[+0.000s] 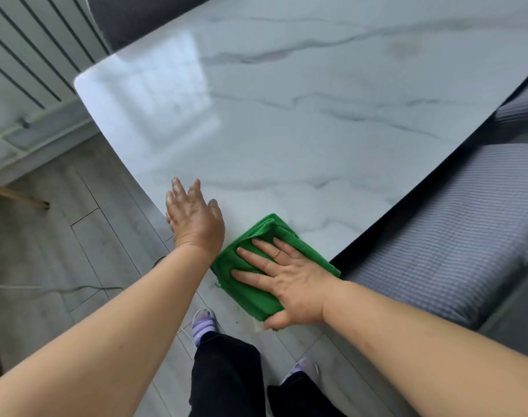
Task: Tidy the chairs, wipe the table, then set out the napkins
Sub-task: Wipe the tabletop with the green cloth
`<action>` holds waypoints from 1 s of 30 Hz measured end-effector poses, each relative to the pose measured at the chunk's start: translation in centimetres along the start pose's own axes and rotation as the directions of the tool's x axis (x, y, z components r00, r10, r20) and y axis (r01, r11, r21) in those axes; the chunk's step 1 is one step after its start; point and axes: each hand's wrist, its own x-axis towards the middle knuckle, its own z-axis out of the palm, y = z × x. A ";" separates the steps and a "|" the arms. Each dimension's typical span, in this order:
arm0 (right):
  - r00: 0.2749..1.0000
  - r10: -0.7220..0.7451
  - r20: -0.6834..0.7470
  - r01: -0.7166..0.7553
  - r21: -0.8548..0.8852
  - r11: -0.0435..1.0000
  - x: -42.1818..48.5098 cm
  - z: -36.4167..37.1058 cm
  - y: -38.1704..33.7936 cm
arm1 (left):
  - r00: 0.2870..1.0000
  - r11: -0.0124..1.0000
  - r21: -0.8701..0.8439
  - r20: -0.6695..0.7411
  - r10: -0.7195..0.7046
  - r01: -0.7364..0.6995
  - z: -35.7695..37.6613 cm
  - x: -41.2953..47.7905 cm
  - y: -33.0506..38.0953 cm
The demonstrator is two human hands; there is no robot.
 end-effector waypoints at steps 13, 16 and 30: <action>0.946 0.297 0.132 -0.322 0.258 0.911 -3.5 -2.9 12.6 | 0.987 0.975 0.165 0.023 -0.157 0.151 4.7 0.8 -0.5; 0.862 0.504 0.056 -0.487 0.368 0.792 -0.9 -3.7 15.3 | 0.989 0.972 0.184 -0.007 -0.149 0.148 5.1 0.9 -0.6; 0.938 0.322 -0.128 -0.311 0.103 0.945 0.4 -2.0 11.5 | 0.990 0.972 0.187 -0.022 -0.142 0.143 5.0 0.6 -0.4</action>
